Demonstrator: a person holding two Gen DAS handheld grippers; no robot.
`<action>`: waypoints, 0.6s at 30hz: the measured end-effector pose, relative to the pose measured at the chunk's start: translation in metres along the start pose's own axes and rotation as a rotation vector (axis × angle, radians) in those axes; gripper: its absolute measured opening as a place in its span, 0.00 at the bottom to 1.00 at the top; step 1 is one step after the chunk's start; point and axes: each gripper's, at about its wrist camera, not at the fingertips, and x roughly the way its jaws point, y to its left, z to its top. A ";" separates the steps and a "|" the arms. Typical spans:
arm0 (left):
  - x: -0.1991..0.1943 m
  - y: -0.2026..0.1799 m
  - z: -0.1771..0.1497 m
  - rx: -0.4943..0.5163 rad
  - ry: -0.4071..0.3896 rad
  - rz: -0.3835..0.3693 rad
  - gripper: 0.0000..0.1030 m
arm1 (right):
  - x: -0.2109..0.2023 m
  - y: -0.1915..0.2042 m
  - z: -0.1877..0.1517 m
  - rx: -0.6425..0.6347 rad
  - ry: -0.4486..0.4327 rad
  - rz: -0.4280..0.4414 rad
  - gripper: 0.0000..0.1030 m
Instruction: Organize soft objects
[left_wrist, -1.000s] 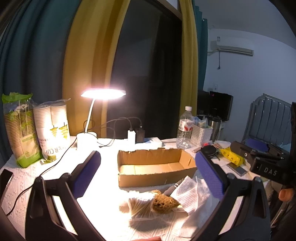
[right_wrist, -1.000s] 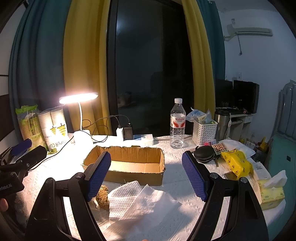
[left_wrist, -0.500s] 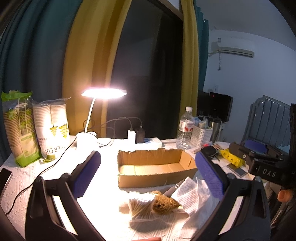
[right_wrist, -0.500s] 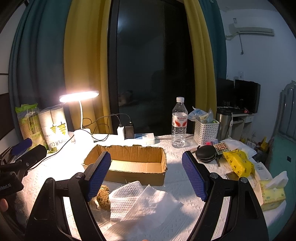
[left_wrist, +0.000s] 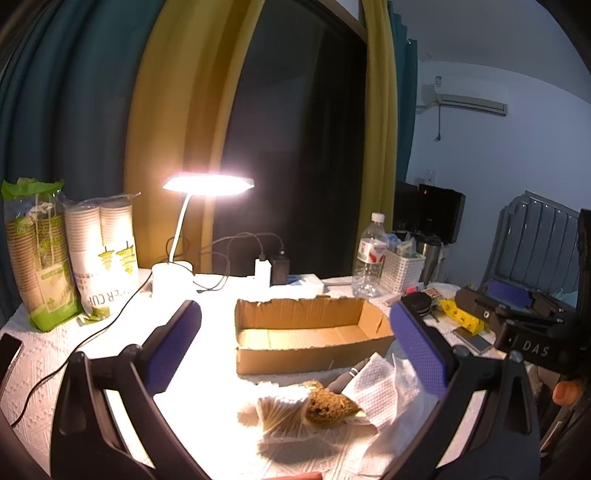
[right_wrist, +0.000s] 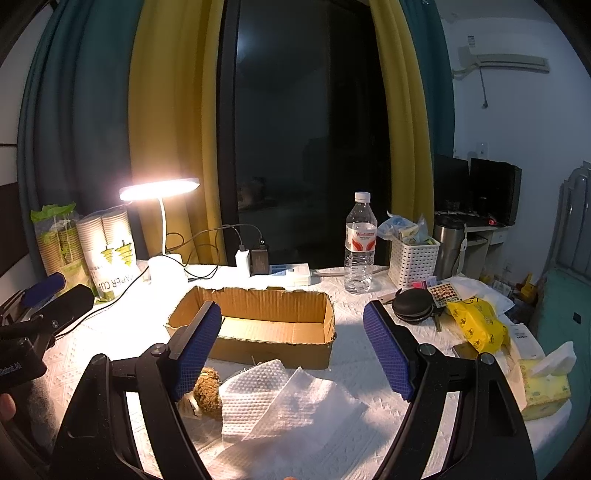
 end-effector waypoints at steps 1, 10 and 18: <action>0.001 0.000 0.000 0.002 0.005 0.000 1.00 | 0.000 0.000 0.000 0.001 0.002 0.001 0.80; 0.034 0.006 -0.035 0.011 0.175 0.017 1.00 | 0.020 -0.010 -0.026 0.008 0.099 -0.004 0.80; 0.067 0.012 -0.073 0.000 0.326 0.019 0.99 | 0.047 -0.019 -0.070 0.027 0.247 0.032 0.80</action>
